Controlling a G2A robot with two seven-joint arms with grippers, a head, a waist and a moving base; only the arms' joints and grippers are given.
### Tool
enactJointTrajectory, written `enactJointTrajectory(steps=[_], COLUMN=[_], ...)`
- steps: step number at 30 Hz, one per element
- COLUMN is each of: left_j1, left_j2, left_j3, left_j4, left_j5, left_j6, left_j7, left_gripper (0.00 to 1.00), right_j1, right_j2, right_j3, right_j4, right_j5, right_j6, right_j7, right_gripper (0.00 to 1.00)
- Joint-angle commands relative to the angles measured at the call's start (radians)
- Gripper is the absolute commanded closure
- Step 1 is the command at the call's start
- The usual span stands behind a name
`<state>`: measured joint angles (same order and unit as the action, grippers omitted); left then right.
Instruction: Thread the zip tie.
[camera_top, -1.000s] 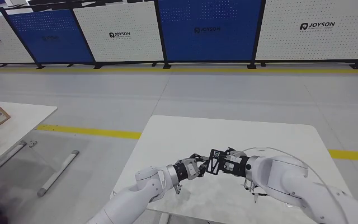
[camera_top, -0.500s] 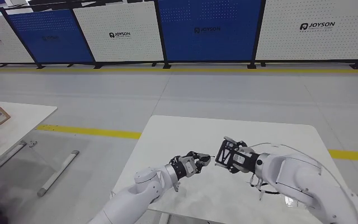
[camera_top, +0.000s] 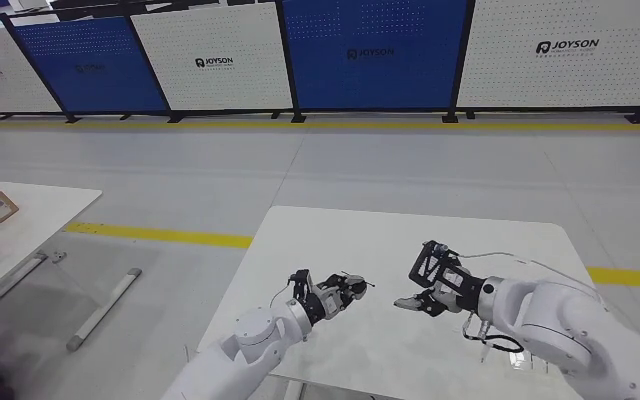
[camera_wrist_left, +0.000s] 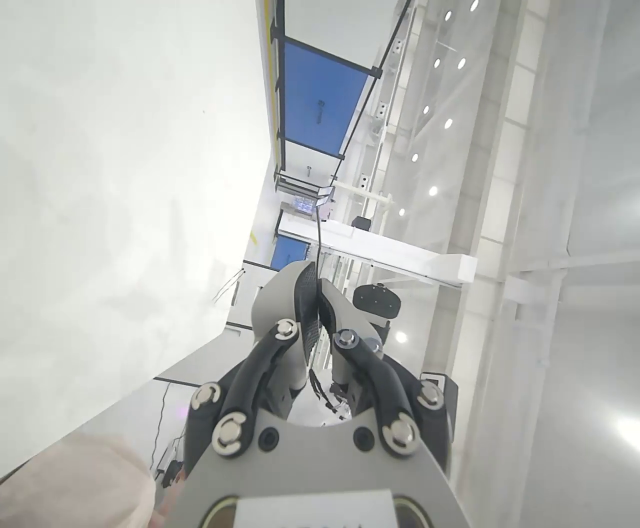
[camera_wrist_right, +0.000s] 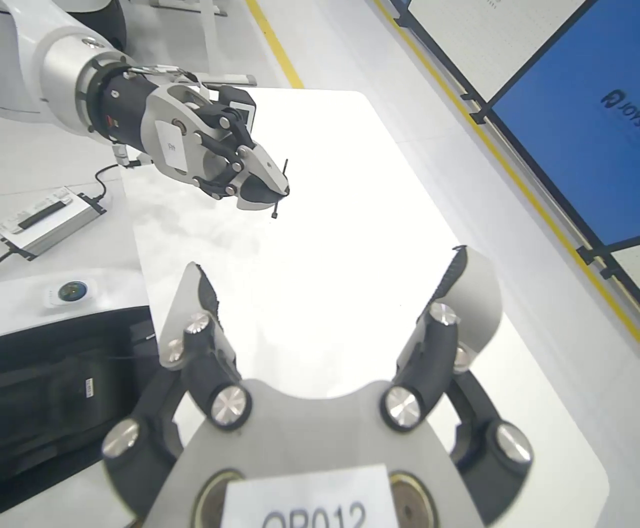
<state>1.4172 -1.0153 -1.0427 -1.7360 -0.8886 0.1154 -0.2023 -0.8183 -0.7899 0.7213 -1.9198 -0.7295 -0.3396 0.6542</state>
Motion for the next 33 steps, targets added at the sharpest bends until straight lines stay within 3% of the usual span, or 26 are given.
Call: enactJointTrajectory(steps=[1, 5, 11, 15, 17, 21, 24, 28, 33], left_j1=[0.0, 0.001, 0.016, 0.029, 0.038, 0.038, 0.038, 0.038, 0.038], left_j2=[0.0, -0.001, -0.003, -0.004, -0.004, -0.004, -0.004, -0.004, -0.004], left_j3=[0.0, 0.002, 0.04, 0.05, 0.049, 0.049, 0.049, 0.049, 0.049], left_j4=[0.0, 0.002, 0.015, 0.028, 0.03, 0.03, 0.03, 0.03, 0.03], left_j5=[0.001, 0.037, 0.369, 0.519, 0.544, 0.544, 0.544, 0.544, 0.544], left_j6=[0.0, -0.019, -0.143, -0.195, -0.221, -0.221, -0.221, -0.221, -0.221], left_j7=[0.0, 0.02, 0.149, 0.193, 0.2, 0.2, 0.2, 0.2, 0.2], left_gripper=[1.0, 1.0, 1.0, 1.0, 1.0, 1.0, 1.0, 1.0, 1.0], right_j1=[0.0, 0.0, 0.0, 0.0, 0.0, -0.008, -0.024, 0.013, 0.046], right_j2=[0.0, 0.0, 0.0, 0.0, 0.0, -0.001, -0.005, -0.006, -0.021], right_j3=[0.0, 0.0, 0.0, 0.0, 0.0, 0.003, 0.03, 0.054, 0.05], right_j4=[0.0, 0.0, 0.0, 0.0, 0.0, 0.009, 0.056, 0.131, 0.289], right_j5=[0.0, 0.0, 0.0, 0.0, 0.0, 0.022, 0.202, 0.571, 0.853], right_j6=[0.0, 0.0, 0.0, 0.0, 0.0, 0.003, 0.0, 0.0, 0.0], right_j7=[0.0, 0.0, 0.0, 0.0, 0.0, -0.006, -0.018, 0.134, 0.316], right_gripper=[0.0, 0.0, 0.0, 0.0, 0.0, 0.0, 0.0, 0.0, 0.0])
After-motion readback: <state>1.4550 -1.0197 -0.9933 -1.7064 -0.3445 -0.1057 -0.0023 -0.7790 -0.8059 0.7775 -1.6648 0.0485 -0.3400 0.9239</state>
